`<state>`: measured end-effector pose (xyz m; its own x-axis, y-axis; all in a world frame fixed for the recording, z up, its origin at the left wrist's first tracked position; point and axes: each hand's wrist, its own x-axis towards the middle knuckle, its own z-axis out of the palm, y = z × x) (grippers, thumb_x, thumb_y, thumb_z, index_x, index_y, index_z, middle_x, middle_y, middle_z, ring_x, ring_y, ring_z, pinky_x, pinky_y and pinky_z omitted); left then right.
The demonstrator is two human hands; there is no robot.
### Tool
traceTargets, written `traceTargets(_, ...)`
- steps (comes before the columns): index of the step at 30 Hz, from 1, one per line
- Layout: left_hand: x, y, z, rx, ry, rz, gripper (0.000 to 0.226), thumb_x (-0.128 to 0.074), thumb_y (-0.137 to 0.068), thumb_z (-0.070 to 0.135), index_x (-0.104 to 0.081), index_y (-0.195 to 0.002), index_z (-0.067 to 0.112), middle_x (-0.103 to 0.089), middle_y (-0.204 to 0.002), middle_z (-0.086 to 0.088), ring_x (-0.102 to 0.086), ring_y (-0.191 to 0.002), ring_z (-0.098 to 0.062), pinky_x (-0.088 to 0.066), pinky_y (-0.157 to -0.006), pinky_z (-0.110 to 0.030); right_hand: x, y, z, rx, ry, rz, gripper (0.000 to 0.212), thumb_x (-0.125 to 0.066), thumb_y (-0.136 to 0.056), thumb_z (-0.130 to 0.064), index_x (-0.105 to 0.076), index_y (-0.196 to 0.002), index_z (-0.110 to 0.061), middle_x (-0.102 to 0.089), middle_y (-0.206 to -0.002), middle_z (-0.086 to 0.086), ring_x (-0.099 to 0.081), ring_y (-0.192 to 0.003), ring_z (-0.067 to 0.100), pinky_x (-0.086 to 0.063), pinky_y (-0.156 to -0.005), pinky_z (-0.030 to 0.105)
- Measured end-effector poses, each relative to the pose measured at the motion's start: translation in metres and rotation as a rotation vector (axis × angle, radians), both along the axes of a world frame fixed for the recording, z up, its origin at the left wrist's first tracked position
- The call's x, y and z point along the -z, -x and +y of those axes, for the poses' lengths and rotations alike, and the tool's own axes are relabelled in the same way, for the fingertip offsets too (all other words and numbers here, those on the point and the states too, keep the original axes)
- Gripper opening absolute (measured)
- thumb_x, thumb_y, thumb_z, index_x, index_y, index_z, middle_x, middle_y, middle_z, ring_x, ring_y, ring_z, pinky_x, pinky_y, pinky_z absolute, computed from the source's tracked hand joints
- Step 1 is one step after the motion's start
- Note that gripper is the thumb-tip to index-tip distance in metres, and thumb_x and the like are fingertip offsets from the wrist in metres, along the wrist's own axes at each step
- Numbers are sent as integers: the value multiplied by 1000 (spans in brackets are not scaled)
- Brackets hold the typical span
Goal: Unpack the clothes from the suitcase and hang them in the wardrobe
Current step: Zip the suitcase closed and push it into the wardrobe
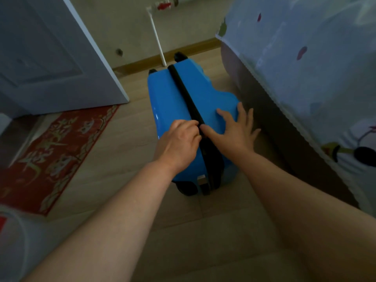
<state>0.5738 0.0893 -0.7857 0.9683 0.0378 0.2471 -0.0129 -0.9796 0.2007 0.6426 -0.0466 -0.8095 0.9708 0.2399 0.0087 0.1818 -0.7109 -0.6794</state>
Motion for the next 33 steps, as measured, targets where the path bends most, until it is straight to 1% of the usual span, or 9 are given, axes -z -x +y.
traceTargets(4, 1, -1, -7, -32, 6, -43, 24, -51, -95, 26, -66, -93, 8, -58, -127, 0, -49, -114, -24, -43, -87, -37, -1, -3, 0, 9, 7, 24, 64, -52, -82, -63, -33, -139, -40, 10, -158, -1, 16, -144, 27, -4, -115, 56)
traceTargets(8, -3, -5, -14, -52, 29, -135, 17, -57, -91, 22, -65, -91, 6, -63, -114, -7, -58, -100, -30, -50, -79, -41, 1, -1, 2, -13, 35, 5, 57, -41, -89, -60, -28, -142, -42, 13, -158, 1, 20, -144, 27, -3, -115, 57)
traceTargets(13, -16, -12, -10, -44, -256, -93, 23, -50, -94, 29, -59, -98, 8, -57, -106, -9, -61, -87, -35, -47, -64, -43, 15, 13, 6, 12, 64, -127, 48, -36, -93, -56, -32, -140, -46, 7, -159, 1, 20, -144, 26, 3, -112, 61)
traceTargets(16, -16, -19, -3, -27, -330, -105, 24, -50, -94, 31, -58, -95, 8, -55, -104, -10, -60, -87, -34, -46, -62, -43, 17, 13, 5, 11, 94, -160, 46, -35, -92, -56, -34, -138, -47, 1, -160, 0, 16, -145, 26, 4, -111, 63)
traceTargets(19, -13, -25, 0, -64, -282, -125, 24, -50, -91, 29, -59, -91, 7, -56, -101, -10, -58, -93, -32, -48, -62, -45, 17, 11, 2, 1, 127, -152, 48, -36, -91, -59, -34, -137, -49, -2, -160, -2, 13, -146, 24, 5, -110, 64)
traceTargets(24, -13, -14, 3, 127, -305, -247, 24, -44, -86, 27, -55, -79, 8, -56, -86, -10, -58, -63, -30, -45, -42, -33, 21, 17, 3, -8, 52, -189, 48, -37, -89, -61, -35, -136, -50, -3, -159, -3, 13, -145, 23, 4, -109, 66)
traceTargets(28, -8, -16, 16, -17, -168, -201, 31, -40, -89, 33, -56, -82, 8, -57, -94, -10, -59, -67, -37, -48, -51, -40, 21, 20, 17, 40, 97, -243, 50, -41, -86, -57, -39, -134, -47, -7, -159, 1, 9, -146, 27, 0, -108, 67)
traceTargets(31, -10, -27, 17, -174, -121, -60, 25, -48, -94, 32, -61, -89, 11, -59, -104, -7, -58, -93, -31, -43, -69, -39, 20, 20, 22, 45, 131, -203, 49, -43, -85, -57, -42, -133, -45, -9, -159, 1, 5, -146, 28, 0, -108, 67)
traceTargets(33, -12, -32, 25, -181, -38, 0, 26, -53, -92, 36, -65, -93, 13, -61, -108, -6, -54, -106, -27, -43, -80, -37, 15, 17, 18, 46, 73, -162, 43, -44, -87, -58, -48, -127, -43, -15, -156, 1, -1, -145, 26, -4, -111, 64)
